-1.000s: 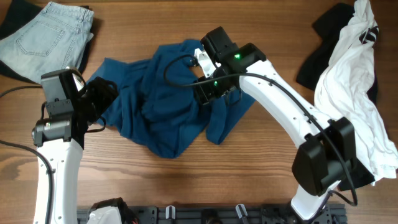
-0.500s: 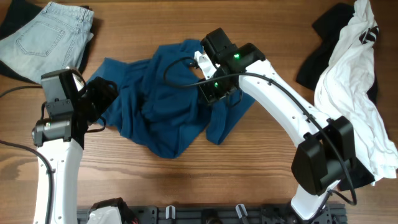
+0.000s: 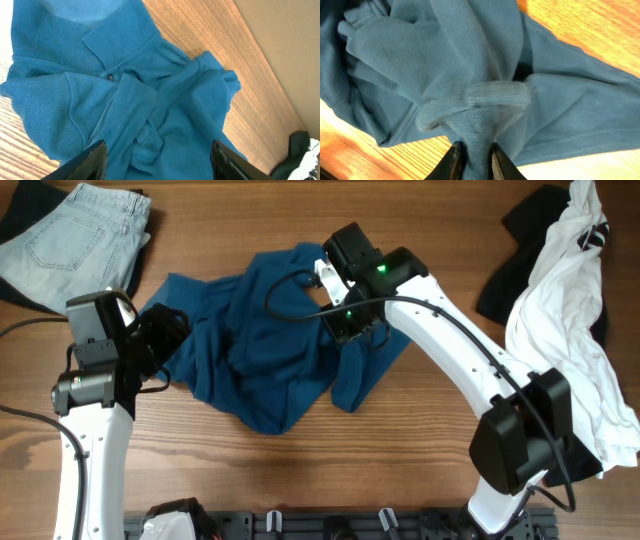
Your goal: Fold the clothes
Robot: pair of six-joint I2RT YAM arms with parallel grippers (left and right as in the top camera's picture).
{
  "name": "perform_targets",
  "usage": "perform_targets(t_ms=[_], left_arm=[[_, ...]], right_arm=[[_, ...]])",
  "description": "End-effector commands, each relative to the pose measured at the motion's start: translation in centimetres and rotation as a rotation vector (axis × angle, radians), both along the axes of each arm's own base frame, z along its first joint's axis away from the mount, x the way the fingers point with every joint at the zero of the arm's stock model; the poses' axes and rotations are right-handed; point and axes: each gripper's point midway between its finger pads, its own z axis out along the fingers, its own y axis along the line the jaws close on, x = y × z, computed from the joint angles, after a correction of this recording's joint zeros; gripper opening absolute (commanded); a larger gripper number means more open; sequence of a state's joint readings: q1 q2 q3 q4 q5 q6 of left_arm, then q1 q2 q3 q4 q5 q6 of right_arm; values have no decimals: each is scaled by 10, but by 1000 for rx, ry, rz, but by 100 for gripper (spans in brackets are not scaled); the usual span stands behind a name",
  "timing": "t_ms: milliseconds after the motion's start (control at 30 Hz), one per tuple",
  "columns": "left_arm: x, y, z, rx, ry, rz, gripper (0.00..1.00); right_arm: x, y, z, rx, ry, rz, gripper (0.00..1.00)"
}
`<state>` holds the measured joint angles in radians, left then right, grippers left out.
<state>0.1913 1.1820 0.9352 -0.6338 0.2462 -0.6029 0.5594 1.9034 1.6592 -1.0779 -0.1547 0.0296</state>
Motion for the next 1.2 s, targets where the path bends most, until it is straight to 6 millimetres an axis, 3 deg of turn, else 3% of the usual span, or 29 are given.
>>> perform_targets(t_ms=[0,133,300,333,367,400,467,533,633,700,900,1067,1167], left_arm=[[3,-4,6,6,-17,-32,66],[3,-4,6,6,-17,-32,66],[3,-4,6,6,-17,-32,66],[3,-4,6,6,-17,-32,67],[3,-4,6,6,-17,-32,66],[3,-4,6,6,-17,-32,67],[3,-4,6,5,-16,-32,67],[2,-4,5,5,-14,-32,67],[1,-4,4,4,-10,-32,68],[1,-4,4,4,-7,-32,68],[1,-4,4,4,-7,-32,68],[1,-4,4,4,-7,-32,69],[1,-4,4,4,-7,-32,69]], right_arm=[[9,-9,43,-8,-119,-18,14],[13,-23,64,-55,-186,-47,13],[11,-25,89,-32,-230,-51,8],[9,-24,91,-22,-230,-50,14],[7,-21,91,-5,-218,-42,38],[5,-18,91,11,-204,-35,51],[1,-16,85,22,-169,-27,68],[1,-15,79,16,-147,-25,66],[2,-11,71,19,-130,-19,48],[5,-6,64,30,-116,-10,43],[4,7,40,52,-39,16,49],[6,10,14,26,17,17,61],[8,12,11,29,19,19,55]])
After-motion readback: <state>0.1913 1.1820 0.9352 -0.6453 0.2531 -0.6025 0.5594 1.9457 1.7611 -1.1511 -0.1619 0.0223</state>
